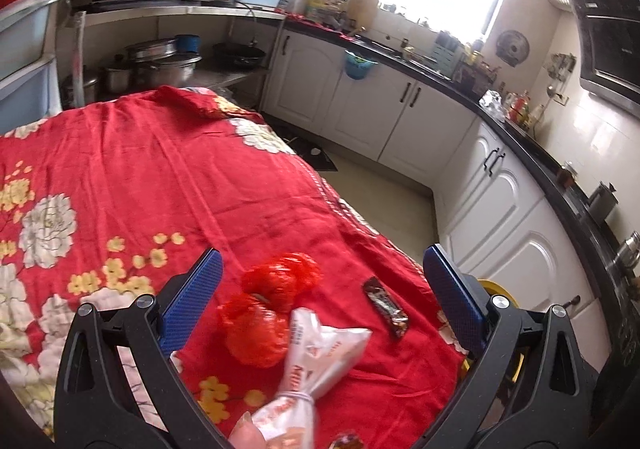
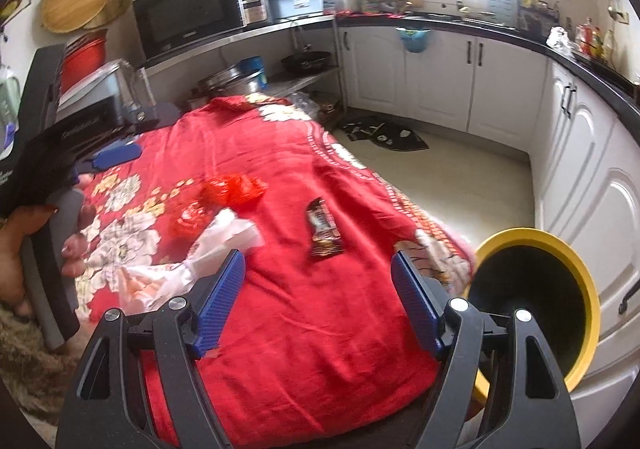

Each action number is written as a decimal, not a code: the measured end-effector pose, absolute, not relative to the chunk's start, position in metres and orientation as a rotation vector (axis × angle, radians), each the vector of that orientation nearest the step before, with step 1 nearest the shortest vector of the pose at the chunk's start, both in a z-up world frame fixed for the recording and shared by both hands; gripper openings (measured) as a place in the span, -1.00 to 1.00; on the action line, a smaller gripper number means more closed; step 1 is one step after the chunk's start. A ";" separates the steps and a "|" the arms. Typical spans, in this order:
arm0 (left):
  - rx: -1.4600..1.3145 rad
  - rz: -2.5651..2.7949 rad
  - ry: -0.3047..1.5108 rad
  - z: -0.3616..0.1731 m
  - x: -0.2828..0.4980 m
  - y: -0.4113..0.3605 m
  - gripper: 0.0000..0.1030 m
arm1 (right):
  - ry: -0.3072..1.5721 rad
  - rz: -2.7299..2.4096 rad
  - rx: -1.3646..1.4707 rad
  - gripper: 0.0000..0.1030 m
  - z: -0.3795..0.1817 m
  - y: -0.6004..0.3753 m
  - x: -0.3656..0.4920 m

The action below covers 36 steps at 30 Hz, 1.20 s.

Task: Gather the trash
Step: 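Move both tools back toward the red wrappers and white bag on the bed, then grasp the red wrapper with the left tool while the right tool grasps the white bag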

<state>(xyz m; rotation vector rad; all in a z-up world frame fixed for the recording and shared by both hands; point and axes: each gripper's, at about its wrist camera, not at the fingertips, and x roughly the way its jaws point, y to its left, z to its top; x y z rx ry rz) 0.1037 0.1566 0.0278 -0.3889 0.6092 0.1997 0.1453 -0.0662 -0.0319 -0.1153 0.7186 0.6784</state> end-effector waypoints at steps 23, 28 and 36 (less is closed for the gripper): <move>-0.539 0.163 0.782 -0.028 0.100 0.212 0.79 | 0.852 0.797 -0.140 0.42 -0.061 -0.001 0.150; -0.645 0.087 0.814 -0.046 0.102 0.219 0.67 | 0.916 0.800 -0.102 0.38 -0.072 0.009 0.170; -0.745 0.022 0.876 -0.072 0.114 0.223 0.49 | 1.007 0.816 -0.029 0.12 -0.087 0.027 0.200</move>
